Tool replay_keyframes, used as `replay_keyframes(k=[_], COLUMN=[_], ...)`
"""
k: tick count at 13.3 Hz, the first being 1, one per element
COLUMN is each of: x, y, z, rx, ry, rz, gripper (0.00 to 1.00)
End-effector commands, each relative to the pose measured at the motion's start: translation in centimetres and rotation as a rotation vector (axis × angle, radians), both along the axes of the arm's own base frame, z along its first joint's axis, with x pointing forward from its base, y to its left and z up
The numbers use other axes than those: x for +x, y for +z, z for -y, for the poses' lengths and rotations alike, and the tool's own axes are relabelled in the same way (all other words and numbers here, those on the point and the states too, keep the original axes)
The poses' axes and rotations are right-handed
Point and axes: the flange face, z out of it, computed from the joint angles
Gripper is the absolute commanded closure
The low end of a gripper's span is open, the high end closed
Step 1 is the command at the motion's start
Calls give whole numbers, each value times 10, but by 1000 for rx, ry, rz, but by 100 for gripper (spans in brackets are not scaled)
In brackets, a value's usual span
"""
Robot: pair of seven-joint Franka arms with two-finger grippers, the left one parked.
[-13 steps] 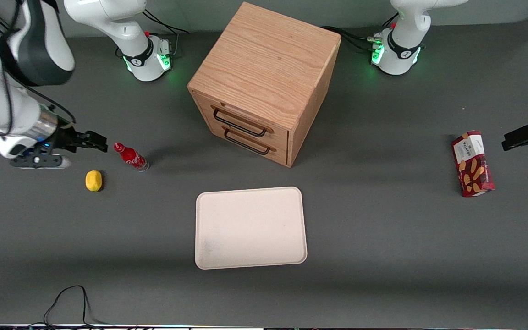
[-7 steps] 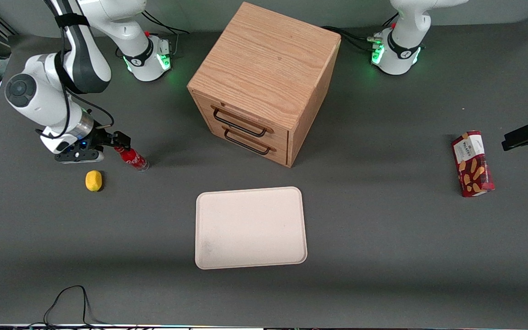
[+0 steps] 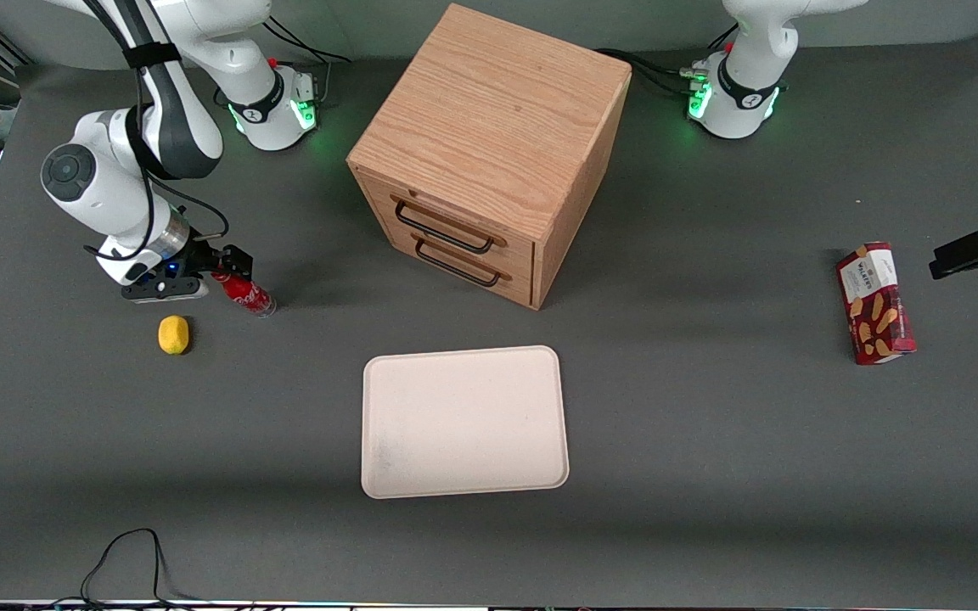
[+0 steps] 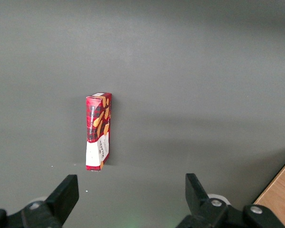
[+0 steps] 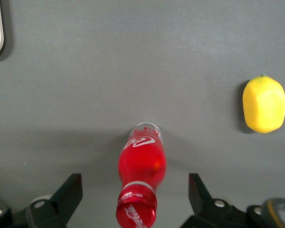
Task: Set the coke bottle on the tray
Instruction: 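Close the right gripper around the bottle's body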
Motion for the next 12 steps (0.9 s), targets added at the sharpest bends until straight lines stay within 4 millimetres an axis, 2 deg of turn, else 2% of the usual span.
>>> replay_keyframes(k=[1, 4, 7, 9, 11, 12], x=[1, -2, -3, -4, 3, 15], y=[-7, -9, -10, -9, 1, 15], z=[3, 2, 2, 2, 2, 0], rx=[-9, -11, -9, -9, -9, -9], ry=[26, 30, 39, 39, 42, 42], rz=[14, 2, -14, -27, -17, -1], gripper=[20, 40, 70, 85, 94, 95])
